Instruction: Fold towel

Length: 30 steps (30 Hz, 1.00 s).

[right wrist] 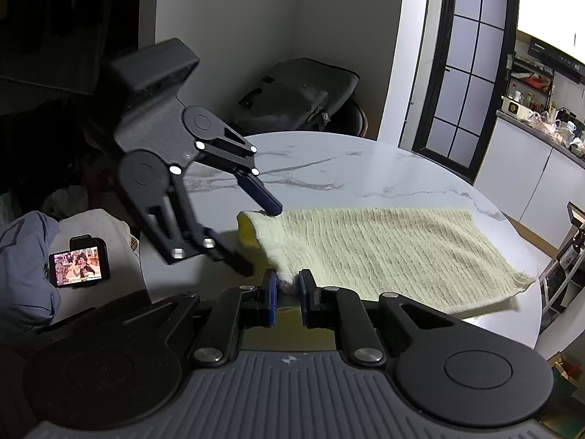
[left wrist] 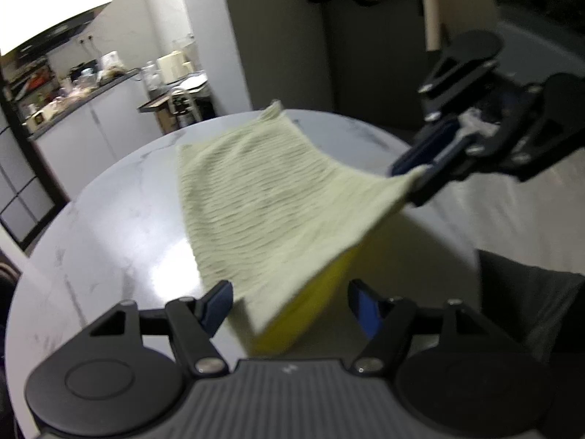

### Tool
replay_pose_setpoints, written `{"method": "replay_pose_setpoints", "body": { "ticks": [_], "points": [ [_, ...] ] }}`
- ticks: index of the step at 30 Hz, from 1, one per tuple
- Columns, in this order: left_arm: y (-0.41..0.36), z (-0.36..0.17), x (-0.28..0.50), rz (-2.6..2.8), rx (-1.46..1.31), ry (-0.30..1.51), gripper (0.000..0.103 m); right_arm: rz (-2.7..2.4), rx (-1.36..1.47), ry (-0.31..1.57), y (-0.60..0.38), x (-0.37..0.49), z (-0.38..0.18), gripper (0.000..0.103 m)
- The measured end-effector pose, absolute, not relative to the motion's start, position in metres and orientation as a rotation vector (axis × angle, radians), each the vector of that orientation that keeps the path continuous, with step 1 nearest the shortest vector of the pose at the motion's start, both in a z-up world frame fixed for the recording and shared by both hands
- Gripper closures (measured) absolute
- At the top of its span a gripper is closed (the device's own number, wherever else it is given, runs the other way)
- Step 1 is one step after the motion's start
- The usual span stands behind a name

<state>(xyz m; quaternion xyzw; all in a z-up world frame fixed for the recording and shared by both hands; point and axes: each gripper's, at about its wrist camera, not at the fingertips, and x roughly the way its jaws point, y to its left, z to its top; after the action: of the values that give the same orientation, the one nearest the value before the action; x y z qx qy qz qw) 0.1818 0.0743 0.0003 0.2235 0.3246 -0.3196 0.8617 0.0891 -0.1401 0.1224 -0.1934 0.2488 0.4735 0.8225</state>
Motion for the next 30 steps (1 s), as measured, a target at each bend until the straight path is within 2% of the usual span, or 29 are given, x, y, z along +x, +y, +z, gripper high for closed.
{"method": "replay_pose_setpoints", "body": {
  "ticks": [2, 4, 6, 17, 24, 30],
  "points": [
    [0.078, 0.001, 0.183, -0.671, 0.447, 0.682, 0.041, 1.004, -0.411, 0.525, -0.141, 0.089, 0.123, 0.089],
    [0.081, 0.002, 0.185, -0.671, 0.431, 0.687, 0.050, 0.999, -0.405, 0.523, -0.143, 0.090, 0.124, 0.089],
    [0.084, -0.001, 0.187, -0.661, 0.424, 0.704, 0.066, 0.995, -0.401, 0.523, -0.145, 0.091, 0.124, 0.089],
    [0.094, 0.001, 0.184, -0.651, 0.423, 0.728, 0.067, 0.993, -0.395, 0.530, -0.152, 0.093, 0.119, 0.089],
    [0.096, 0.006, 0.180, -0.693, 0.436, 0.727, 0.085, 0.994, -0.394, 0.532, -0.155, 0.093, 0.118, 0.089],
    [0.102, 0.012, 0.171, -0.686, 0.446, 0.735, 0.087, 1.023, -0.418, 0.530, -0.150, 0.087, 0.119, 0.090]
  ]
}}
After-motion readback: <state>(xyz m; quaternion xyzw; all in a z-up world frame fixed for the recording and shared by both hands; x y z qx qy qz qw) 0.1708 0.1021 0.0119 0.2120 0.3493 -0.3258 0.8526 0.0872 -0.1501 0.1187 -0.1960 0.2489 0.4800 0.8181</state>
